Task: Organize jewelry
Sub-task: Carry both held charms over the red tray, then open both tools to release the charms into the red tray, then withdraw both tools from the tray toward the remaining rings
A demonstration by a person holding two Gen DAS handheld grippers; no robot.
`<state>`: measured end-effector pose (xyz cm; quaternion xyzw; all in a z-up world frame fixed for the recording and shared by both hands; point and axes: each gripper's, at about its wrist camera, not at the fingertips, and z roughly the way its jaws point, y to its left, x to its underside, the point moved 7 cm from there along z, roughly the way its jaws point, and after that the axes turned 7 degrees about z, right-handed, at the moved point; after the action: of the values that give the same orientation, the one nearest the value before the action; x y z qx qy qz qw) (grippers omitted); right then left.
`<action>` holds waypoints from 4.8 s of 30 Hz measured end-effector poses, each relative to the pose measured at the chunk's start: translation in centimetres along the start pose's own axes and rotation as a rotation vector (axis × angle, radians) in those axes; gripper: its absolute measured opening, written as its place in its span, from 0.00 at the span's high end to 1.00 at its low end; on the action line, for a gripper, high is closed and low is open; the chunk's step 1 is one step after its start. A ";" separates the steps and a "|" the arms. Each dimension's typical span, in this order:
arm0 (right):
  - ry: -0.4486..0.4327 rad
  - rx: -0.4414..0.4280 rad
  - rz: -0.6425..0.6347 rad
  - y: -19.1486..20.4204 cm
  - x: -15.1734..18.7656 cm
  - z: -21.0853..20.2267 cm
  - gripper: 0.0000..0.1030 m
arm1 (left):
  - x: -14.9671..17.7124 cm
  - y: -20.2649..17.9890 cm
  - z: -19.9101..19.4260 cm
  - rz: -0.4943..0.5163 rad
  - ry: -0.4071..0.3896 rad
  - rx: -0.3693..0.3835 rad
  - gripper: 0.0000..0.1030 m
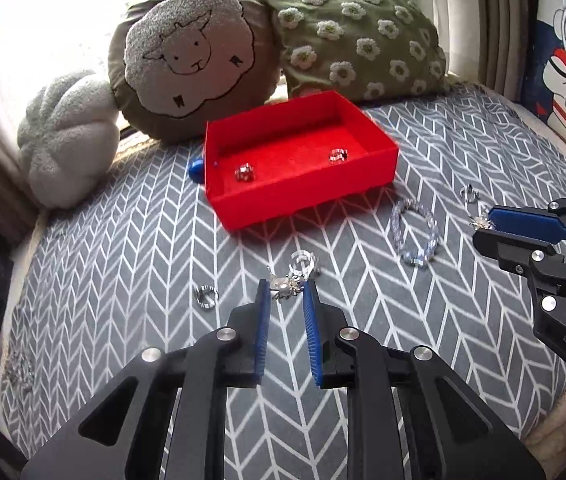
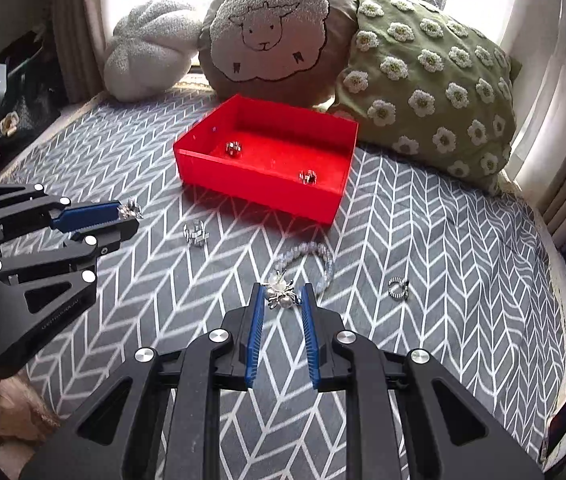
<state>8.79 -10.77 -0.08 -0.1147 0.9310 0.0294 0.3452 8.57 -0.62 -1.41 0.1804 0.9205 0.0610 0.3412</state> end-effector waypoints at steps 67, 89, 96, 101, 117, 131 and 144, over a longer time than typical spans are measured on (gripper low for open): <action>0.277 0.051 0.082 -2.4 -11.6 18.7 0.81 | -11.0 5.9 18.1 -0.030 0.232 -0.041 0.74; 0.161 0.009 0.093 -3.1 -11.7 10.3 0.64 | -10.3 6.7 11.2 -0.069 0.146 -0.019 0.59; 0.103 -0.040 0.078 -3.4 -6.1 4.2 0.54 | -4.9 7.8 4.6 -0.098 0.068 -0.022 0.42; 0.102 -0.049 0.076 -3.4 -0.5 2.2 0.38 | -0.8 7.1 1.4 -0.086 0.031 -0.009 0.23; 0.058 -0.023 0.078 -3.5 6.3 0.9 0.20 | 4.9 4.4 2.2 -0.111 0.012 -0.011 0.16; 0.082 0.060 0.162 -11.2 3.1 6.7 0.20 | 3.8 7.0 7.6 -0.065 0.075 -0.144 0.16; 0.116 0.078 0.177 -12.3 2.7 9.8 0.32 | 4.3 6.8 9.8 -0.102 0.102 -0.085 0.17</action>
<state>15.89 -21.90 -9.00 -0.0199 0.9563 0.0167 0.2912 13.89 7.19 -9.88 0.1153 0.9413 0.0916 0.3039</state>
